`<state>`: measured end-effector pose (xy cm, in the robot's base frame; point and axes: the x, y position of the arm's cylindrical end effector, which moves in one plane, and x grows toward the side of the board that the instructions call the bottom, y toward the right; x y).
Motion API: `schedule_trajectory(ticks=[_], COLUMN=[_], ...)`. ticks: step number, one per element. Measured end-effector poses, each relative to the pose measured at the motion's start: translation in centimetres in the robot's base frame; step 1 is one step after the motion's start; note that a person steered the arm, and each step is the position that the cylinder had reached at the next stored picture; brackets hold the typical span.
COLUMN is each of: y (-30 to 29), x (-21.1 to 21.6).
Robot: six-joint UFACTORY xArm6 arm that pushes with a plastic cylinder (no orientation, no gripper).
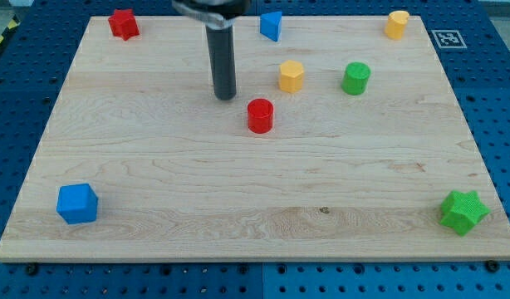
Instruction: Slide yellow hexagon to bottom center
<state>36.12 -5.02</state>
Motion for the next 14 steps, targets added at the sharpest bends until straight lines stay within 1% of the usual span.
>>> schedule_trajectory(ticks=[1,2,3,6,8,11,12,13,14], y=[1.2,4.9,9.3,9.7,12.2,12.9,14.3,17.0,17.2], x=[-4.9,-6.8,-6.7,-1.9,2.3,9.2,11.3,12.3,12.3])
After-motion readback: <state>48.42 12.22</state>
